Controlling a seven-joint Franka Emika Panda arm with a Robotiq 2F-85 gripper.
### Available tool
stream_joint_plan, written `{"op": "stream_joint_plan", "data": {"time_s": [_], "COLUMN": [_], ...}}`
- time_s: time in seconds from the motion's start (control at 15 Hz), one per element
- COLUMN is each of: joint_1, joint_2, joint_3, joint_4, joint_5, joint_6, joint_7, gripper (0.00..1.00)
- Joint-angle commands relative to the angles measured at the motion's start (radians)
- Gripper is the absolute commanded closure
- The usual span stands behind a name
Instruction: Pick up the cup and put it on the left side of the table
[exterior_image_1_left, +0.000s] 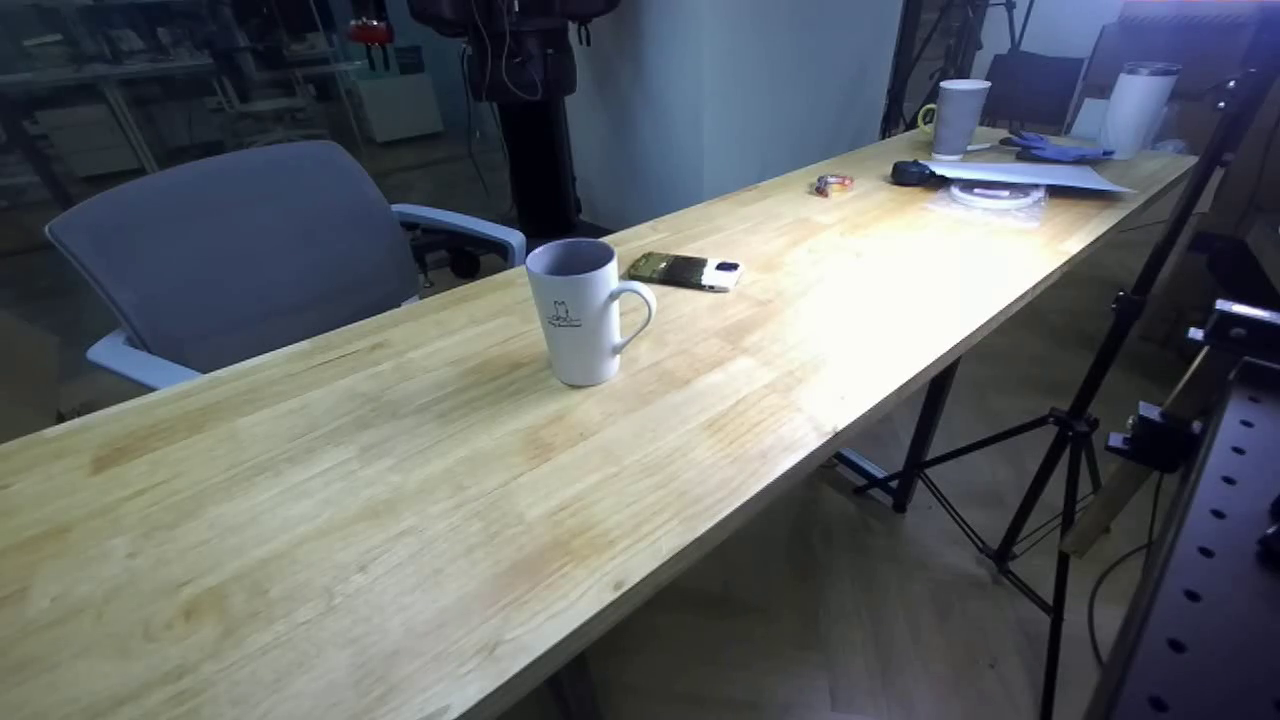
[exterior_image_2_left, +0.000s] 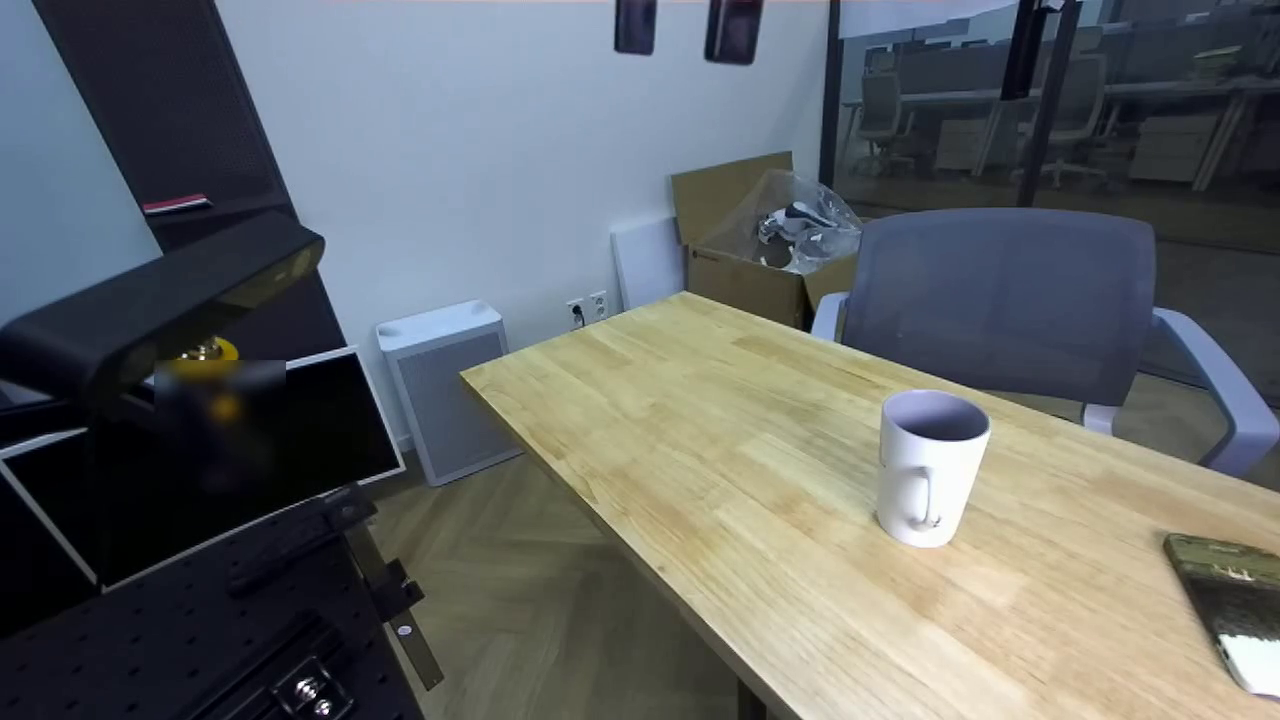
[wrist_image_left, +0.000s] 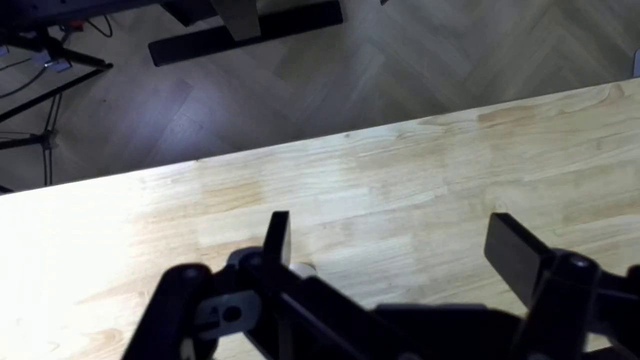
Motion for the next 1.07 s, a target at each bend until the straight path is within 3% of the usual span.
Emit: {"op": "stream_joint_plan", "data": {"time_s": [0.0,0.6,0.67,1.0], "joint_1": [0.002,-0.011,-0.005,-0.006], "joint_2": [0.191,0.489,0.421,0.484], "joint_3": [-0.01,-0.068,-0.067,-0.074], "joint_4": [0.238,0.629,0.53,0.596], "joint_5": [-0.041,-0.107,-0.098,-0.097], "joint_6": [-0.032,-0.039,0.009,-0.009], "joint_7": [0.01,-0.001,-0.018,-0.018], "gripper": [0.0,0.0,0.0,0.0]}}
